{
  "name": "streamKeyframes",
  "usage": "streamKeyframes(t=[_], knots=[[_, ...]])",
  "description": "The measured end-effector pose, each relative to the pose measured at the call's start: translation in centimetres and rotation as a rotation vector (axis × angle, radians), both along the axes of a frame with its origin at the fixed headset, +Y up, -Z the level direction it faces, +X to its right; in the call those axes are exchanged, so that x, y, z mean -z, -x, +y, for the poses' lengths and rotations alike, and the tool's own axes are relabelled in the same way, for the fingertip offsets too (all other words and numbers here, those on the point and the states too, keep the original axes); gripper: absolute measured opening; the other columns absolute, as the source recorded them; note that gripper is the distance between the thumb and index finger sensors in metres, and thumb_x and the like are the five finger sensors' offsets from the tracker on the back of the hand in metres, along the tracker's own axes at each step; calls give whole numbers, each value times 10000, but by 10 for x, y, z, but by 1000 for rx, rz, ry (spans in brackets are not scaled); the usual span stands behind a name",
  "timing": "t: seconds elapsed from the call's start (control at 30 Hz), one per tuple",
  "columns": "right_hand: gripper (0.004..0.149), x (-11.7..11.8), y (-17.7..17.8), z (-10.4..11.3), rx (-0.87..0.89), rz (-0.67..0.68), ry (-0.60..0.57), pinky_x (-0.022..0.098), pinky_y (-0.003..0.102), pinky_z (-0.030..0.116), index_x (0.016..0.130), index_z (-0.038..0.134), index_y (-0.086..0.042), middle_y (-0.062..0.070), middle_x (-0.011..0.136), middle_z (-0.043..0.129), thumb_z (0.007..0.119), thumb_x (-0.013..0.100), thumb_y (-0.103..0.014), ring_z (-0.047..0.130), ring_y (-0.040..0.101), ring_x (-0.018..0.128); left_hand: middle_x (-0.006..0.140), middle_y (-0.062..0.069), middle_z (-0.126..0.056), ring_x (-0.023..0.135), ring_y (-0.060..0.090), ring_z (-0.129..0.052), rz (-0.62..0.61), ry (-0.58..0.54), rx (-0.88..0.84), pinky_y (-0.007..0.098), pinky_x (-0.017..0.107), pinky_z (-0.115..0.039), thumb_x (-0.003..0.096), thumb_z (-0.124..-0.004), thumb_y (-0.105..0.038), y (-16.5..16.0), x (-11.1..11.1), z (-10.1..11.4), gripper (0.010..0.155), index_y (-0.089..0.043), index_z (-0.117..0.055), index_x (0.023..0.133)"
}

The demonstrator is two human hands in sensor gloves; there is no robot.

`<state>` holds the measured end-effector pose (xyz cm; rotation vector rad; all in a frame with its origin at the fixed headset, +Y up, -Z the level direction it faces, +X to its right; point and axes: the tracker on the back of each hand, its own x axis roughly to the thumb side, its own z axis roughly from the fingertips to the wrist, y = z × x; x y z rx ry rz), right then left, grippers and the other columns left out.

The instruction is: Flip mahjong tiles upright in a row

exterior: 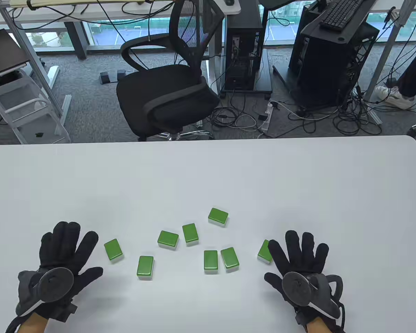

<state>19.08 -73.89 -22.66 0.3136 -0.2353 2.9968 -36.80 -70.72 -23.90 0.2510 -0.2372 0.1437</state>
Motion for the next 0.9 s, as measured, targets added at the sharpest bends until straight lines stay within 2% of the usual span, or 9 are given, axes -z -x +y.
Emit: streamKeyframes(t=[0.9], knots=[[840,-1,6,-1,3,57,-26,655,685,-5,977,32,-467,-14,1086,-137,655,434,-614,-167,381,930,1103,-244,151,1167,170,84,-19,46,57,602,855,-78,308,-581,-766,-7,2,-6,845,-575,-146,1007]])
